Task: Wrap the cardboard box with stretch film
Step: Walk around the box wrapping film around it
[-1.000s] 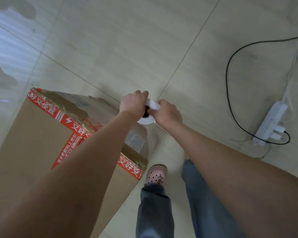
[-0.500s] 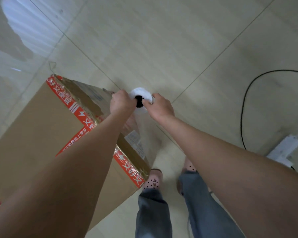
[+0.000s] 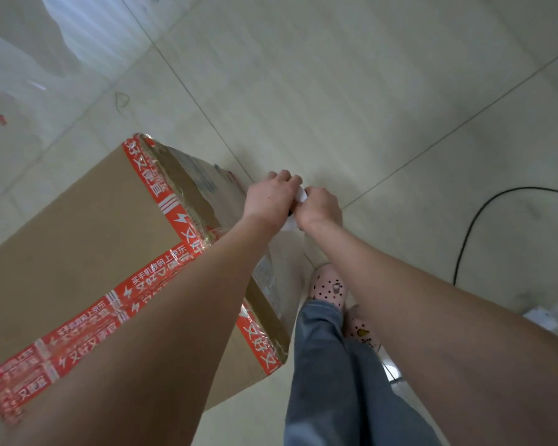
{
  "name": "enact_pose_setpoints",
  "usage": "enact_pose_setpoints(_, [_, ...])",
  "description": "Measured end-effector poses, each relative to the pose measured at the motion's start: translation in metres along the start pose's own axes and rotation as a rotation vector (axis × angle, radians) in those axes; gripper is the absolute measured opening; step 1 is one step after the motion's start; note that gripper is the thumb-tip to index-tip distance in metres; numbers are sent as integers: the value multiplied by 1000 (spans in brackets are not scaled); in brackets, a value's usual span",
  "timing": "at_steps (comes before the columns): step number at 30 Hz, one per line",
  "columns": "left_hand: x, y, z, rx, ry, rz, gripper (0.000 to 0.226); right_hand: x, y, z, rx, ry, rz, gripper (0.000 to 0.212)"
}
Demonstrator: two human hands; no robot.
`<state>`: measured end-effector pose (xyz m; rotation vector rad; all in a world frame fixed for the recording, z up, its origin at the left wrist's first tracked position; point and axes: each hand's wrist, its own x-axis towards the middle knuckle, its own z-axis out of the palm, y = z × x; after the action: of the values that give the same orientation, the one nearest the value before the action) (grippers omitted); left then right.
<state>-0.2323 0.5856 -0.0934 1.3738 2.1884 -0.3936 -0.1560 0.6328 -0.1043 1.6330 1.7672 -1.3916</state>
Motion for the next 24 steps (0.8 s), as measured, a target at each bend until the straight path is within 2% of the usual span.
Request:
enact_pose_setpoints(4, [17, -12, -9, 62, -30, 10, 28, 7, -7, -8, -29, -70, -20, 15])
enact_pose_setpoints(8, [23, -17, -15, -11, -66, -30, 22, 7, -12, -16, -75, -81, -39, 9])
enact_pose_setpoints(12, [23, -21, -13, -131, -70, -83, 23, 5, -12, -20, -76, -37, -7, 29])
enact_pose_setpoints(16, [24, -21, -16, -211, -74, -137, 26, 8, -18, -21, -94, 17, 15, 30])
enact_pose_setpoints(24, [34, -33, -17, -308, -57, -196, 20, 19, -36, -18, -254, 69, -108, 12])
